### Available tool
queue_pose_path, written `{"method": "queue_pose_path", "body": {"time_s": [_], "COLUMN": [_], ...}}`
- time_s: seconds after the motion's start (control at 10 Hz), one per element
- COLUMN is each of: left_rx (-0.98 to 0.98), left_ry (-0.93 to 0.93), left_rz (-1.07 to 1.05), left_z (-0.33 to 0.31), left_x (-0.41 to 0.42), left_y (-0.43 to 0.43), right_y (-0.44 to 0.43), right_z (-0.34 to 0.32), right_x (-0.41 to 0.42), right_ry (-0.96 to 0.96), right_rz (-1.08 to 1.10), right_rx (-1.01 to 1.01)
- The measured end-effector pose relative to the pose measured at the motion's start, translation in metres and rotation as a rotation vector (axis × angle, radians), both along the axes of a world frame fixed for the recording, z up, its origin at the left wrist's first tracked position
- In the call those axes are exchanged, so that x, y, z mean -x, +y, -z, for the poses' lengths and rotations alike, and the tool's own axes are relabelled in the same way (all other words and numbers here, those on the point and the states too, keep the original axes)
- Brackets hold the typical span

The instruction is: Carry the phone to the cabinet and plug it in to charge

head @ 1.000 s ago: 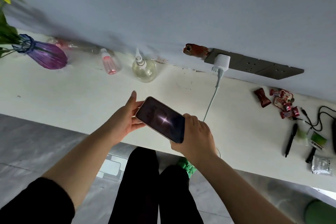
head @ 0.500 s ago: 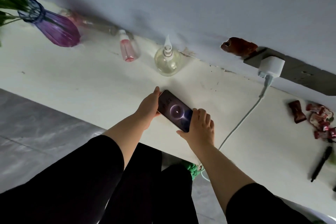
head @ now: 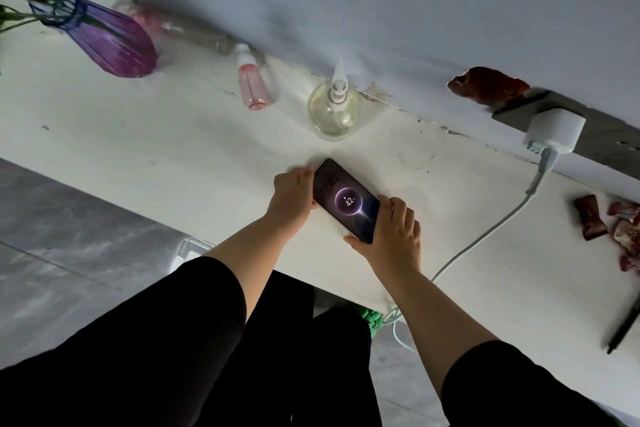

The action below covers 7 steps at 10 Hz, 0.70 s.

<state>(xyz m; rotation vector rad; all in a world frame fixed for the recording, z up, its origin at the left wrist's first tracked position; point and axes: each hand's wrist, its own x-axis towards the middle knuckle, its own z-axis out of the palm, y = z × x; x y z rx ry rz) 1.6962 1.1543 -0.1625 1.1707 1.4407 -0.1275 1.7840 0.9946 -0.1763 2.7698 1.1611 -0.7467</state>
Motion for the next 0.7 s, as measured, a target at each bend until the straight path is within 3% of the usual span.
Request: {"method": "queue_pose_path", "body": {"time_s": [0.3,0.5,0.7], "left_rx": [-0.047,-0.146,-0.240], "left_ry": [-0.001,0.050,0.190], "left_rz": [0.117,0.445,0.591], "left_z": [-0.003,-0.035,-0.095], "left_x": [0.006,0.011,0.017], "left_y": [0.006,0.011,0.016], "right_y": [0.007,0.013,0.013], "right_z": [-0.007,-0.036,-0.100], "right_x": [-0.005,-0.018,-0.032], "right_ry": [0.039,0.211,0.321], "right_rz": [-0.014,0.101,0.237], "right_rx": [0.060,0.051,-0.031]}}
